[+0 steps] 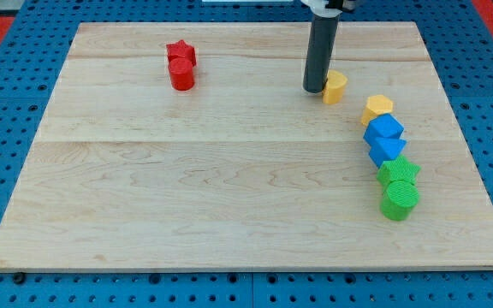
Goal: Nudge the yellow heart closer to the yellow hexagon
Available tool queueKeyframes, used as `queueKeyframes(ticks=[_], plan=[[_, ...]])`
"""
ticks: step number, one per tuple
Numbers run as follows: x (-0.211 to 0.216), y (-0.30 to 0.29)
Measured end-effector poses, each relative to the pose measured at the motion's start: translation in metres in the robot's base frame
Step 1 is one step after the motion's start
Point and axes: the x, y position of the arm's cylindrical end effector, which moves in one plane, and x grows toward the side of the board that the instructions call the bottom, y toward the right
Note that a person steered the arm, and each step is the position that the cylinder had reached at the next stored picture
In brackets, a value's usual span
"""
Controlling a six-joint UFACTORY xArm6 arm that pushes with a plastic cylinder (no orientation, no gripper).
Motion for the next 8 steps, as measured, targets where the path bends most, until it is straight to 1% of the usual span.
queueKeyframes(ticks=[2, 3, 4, 5, 6, 8], plan=[[0.0, 0.043], [-0.006, 0.038], [-0.036, 0.029], [-0.048, 0.05], [-0.048, 0.082], [-0.042, 0.094]])
